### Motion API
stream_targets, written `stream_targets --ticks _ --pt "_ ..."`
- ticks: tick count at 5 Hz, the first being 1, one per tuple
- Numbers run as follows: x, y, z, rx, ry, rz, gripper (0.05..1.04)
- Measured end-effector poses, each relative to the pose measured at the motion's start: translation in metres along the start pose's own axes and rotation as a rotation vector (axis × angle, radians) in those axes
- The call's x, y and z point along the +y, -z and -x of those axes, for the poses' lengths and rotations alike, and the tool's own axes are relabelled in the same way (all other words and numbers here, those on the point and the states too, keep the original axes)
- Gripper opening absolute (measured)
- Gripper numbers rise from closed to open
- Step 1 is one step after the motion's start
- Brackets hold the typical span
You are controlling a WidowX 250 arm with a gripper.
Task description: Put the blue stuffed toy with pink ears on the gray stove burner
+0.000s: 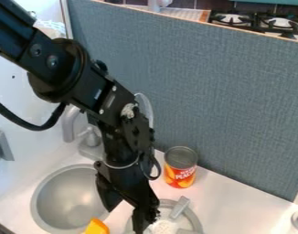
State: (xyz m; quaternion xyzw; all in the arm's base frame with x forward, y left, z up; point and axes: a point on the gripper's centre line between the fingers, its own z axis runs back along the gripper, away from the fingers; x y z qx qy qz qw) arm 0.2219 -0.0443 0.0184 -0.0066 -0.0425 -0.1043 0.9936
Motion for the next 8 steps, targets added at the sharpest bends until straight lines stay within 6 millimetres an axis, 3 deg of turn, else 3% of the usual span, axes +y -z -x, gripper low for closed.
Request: stream_targets --ticks 1,4,5,6,8 --pt "0.0 0.004 0.003 0.02 -0.005 0.0 1.001" --pt "-0.099 0.019 -0.05 -0.027 0.104 0.142 1.001" --pt "-0.13 0.034 -0.061 -0.026 0.135 0.179 1.001" --pt "-0.149 0.041 -0.072 -0.033 0.154 0.188 1.001" --pt "-0.164 0.066 -0.088 -0.004 0.109 0.172 1.001"
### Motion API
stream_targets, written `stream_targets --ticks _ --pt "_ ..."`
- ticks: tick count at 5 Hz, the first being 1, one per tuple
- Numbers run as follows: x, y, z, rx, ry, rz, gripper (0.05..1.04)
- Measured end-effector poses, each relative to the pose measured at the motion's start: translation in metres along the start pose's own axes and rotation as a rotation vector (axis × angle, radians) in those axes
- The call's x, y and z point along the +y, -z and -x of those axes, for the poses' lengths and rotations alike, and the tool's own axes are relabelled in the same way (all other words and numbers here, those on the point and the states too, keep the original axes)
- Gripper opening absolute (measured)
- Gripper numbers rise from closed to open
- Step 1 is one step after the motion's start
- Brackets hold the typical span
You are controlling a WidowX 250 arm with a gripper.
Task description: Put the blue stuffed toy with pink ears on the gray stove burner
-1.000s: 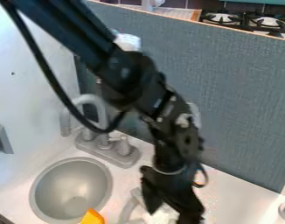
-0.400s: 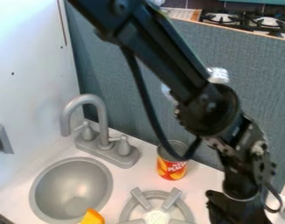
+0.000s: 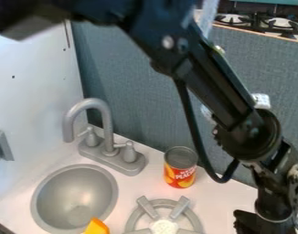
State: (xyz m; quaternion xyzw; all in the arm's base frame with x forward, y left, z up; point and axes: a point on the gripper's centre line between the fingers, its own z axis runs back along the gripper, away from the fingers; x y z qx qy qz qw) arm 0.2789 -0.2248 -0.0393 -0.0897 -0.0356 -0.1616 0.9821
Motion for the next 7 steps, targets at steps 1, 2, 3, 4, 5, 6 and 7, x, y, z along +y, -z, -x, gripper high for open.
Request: stream_targets --ticks 1,2,3,4,5,6,7 --pt "-0.001 0.024 -0.008 0.056 -0.031 -0.008 1.001" --pt "-0.002 0.038 -0.017 0.086 -0.056 -0.023 0.948" --pt "-0.005 0.04 -0.017 0.088 -0.078 -0.024 0.726" --pt "-0.002 0.035 -0.004 0.086 -0.079 -0.02 0.594" --pt "0.0 0.011 0.009 0.061 -0.018 -0.01 0.523" --pt "0.011 -0.031 0.02 -0.006 0.024 -0.031 0.485" --pt "0.055 -0.043 0.043 0.002 -0.041 -0.115 0.485"
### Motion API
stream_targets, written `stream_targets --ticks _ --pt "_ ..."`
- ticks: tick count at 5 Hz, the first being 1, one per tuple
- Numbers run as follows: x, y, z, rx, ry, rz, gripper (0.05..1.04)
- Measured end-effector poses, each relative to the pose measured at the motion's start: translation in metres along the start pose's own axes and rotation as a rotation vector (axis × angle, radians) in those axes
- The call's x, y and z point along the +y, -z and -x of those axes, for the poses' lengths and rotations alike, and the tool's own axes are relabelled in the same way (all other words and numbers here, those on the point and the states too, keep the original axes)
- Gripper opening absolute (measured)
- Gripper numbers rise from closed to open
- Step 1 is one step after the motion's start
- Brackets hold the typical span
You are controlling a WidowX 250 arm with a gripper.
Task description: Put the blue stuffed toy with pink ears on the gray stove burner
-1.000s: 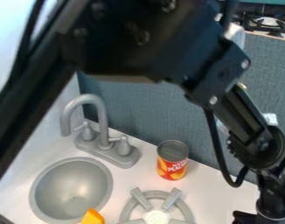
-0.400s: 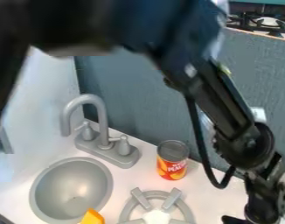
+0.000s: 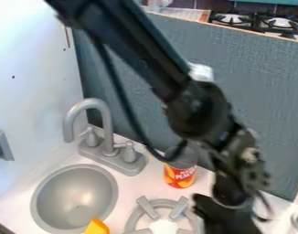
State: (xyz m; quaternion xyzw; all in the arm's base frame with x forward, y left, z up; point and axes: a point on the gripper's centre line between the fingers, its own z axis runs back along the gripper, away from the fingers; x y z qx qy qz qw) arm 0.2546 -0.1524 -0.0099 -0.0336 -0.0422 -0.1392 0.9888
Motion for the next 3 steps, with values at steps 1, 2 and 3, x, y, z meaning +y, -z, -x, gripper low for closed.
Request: stream_targets --ticks 1,2,3 --pt "0.029 0.0 -0.006 -0.03 -0.027 -0.048 0.485" --pt "0.056 0.001 -0.009 -0.074 -0.105 -0.114 0.485" --pt "0.086 0.012 -0.007 -0.057 -0.175 -0.162 0.485"
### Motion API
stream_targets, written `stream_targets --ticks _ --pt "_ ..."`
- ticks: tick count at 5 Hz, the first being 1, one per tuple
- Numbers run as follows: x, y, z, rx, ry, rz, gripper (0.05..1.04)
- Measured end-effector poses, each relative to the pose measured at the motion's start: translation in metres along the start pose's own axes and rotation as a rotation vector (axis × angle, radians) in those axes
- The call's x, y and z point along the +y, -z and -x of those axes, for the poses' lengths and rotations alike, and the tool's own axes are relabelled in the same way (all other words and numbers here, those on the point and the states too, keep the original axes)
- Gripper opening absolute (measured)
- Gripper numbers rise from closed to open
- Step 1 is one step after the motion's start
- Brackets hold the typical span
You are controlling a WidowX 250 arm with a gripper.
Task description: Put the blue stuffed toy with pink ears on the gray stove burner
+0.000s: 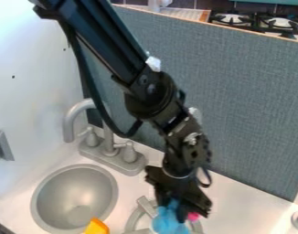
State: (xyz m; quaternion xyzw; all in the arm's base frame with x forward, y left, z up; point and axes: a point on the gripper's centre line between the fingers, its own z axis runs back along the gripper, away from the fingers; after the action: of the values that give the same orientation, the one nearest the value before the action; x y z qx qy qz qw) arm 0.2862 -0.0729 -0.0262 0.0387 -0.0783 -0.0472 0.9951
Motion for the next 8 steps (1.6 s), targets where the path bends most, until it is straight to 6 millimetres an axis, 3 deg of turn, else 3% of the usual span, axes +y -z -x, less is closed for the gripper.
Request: stream_targets --ticks 2,3,4,5,6,8 --pt "0.018 0.032 -0.001 0.042 -0.063 -0.05 0.485" --pt "0.014 0.045 -0.006 0.063 -0.059 -0.026 0.485" --pt "0.012 0.053 -0.011 0.079 -0.06 -0.025 0.569" --pt "0.004 0.04 -0.01 0.065 -0.092 0.057 0.867" --pt "0.007 0.012 -0.016 0.015 -0.111 0.057 1.012" --pt "0.02 -0.034 0.007 0.027 -0.097 0.021 1.007"
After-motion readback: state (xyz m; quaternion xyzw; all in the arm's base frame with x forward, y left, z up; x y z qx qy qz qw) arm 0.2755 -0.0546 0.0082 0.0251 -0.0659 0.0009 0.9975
